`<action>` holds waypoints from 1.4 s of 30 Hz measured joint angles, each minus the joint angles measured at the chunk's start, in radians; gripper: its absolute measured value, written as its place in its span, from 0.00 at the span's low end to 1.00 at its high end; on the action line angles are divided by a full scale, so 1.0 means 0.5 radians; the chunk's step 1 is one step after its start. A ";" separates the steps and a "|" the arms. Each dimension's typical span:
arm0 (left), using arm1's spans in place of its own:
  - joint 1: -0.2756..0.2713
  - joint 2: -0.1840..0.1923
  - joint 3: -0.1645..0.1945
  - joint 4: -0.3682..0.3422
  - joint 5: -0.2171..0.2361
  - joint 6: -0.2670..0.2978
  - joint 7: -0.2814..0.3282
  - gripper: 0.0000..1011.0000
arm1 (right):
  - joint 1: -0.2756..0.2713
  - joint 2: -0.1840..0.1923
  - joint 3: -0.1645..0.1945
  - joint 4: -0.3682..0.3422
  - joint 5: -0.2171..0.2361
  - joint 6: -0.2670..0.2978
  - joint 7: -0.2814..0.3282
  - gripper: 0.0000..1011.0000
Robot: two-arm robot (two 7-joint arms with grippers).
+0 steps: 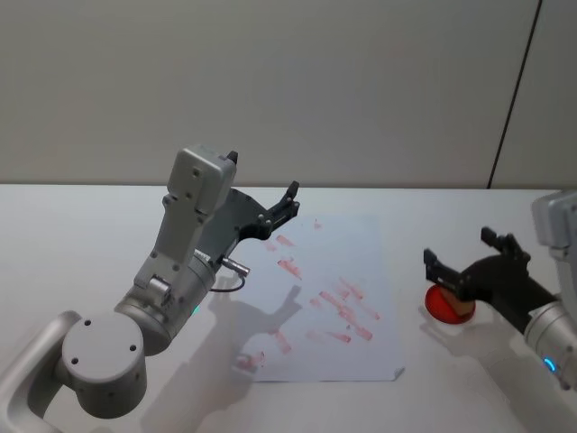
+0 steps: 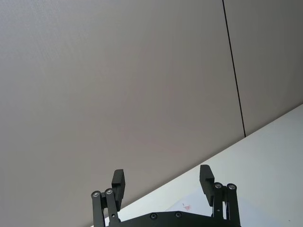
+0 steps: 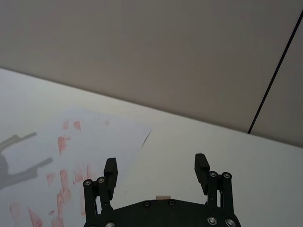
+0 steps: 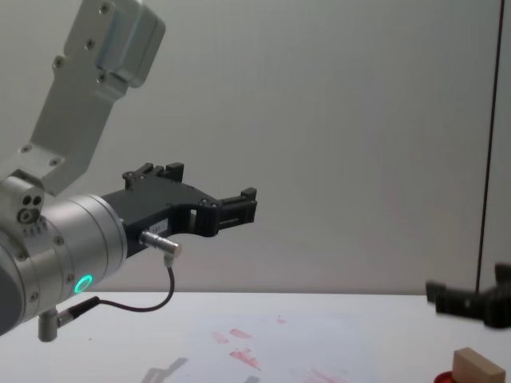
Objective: Use the one hand to pick up the stamp and affix it onto the A4 paper.
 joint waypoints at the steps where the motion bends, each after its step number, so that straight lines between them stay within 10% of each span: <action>1: 0.000 0.000 0.000 0.000 0.000 0.000 0.000 0.99 | 0.000 0.000 0.000 0.000 0.000 0.000 0.000 0.99; 13: 0.000 0.000 0.000 0.000 0.000 0.000 0.000 0.99 | -0.051 0.007 0.023 -0.147 0.094 -0.279 -0.123 0.99; 42: 0.000 0.000 0.000 0.000 0.000 0.000 0.000 0.99 | -0.055 0.008 0.025 -0.162 0.103 -0.306 -0.135 0.99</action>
